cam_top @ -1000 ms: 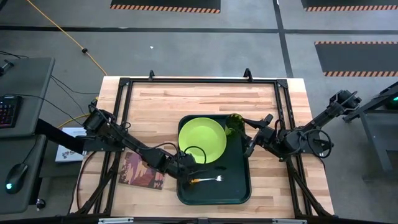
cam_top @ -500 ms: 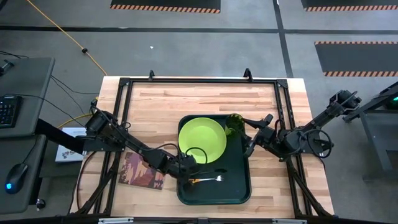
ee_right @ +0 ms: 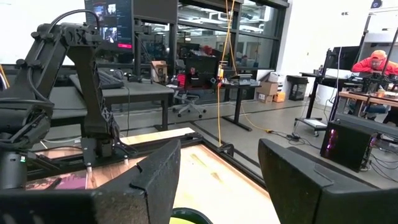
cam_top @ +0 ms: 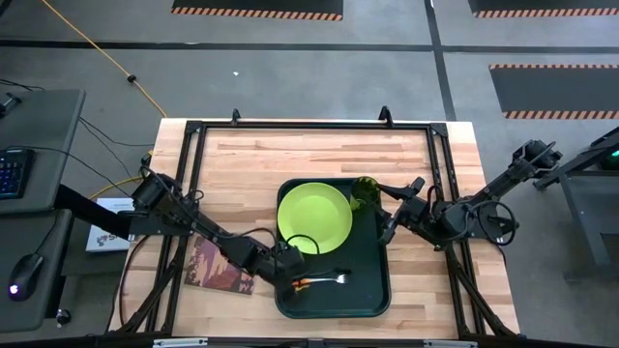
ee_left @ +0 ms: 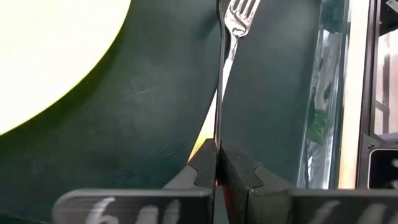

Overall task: Pick and place plate/cup/fork/spoon on tray
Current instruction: Put the black spoon on the black serving tray in between the green plate and orange fork

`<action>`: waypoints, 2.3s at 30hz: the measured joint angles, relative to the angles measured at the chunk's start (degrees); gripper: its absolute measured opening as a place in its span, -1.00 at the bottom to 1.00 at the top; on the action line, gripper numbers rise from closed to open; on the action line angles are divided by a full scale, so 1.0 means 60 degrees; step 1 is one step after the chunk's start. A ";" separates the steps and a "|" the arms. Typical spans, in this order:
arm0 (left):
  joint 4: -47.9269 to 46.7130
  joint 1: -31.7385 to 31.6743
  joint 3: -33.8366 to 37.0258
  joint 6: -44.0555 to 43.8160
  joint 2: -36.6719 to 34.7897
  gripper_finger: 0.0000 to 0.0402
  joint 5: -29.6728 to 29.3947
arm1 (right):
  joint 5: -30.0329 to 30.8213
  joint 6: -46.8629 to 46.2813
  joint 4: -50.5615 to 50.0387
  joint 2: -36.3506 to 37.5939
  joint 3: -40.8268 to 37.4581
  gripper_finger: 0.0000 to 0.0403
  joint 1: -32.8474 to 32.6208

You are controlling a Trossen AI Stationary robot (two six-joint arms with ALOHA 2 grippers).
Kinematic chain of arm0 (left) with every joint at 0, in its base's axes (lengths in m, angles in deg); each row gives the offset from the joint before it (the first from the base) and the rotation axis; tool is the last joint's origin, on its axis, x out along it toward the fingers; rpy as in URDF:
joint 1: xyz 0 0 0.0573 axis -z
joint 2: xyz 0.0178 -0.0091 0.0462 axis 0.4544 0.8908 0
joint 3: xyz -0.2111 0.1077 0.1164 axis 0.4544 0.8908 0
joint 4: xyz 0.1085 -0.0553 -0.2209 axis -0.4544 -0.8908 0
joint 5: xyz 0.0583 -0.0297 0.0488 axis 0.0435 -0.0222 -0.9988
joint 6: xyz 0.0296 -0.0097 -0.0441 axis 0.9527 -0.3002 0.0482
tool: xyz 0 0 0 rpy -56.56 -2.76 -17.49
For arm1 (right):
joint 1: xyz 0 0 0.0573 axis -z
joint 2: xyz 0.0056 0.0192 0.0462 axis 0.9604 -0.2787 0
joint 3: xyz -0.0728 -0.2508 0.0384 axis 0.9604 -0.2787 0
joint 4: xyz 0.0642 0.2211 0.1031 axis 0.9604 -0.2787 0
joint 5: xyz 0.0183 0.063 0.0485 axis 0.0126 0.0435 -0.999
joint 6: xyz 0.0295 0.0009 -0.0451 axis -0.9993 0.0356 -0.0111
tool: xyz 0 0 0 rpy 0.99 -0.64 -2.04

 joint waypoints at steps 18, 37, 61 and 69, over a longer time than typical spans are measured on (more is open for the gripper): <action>-0.0197 -0.0157 0.0005 0.0843 -0.0603 -1.00 -0.0322 | -0.0018 -0.0197 -0.0444 0.0000 0.0000 0.04 0.0000; -0.0640 -0.0382 0.0079 -0.1066 -0.1142 -1.00 0.1772 | -0.1231 -0.0506 -0.1140 0.0011 0.0004 0.04 -0.0004; 0.1724 -0.0939 0.2007 -0.2236 -0.1206 -0.98 0.1675 | -0.1224 -0.0393 -0.1177 0.0011 0.0004 0.04 0.0000; 0.1595 -0.0932 0.2005 -0.1804 -0.1206 -0.92 0.1677 | -0.1220 -0.0397 -0.1177 0.0011 0.0004 0.04 0.0000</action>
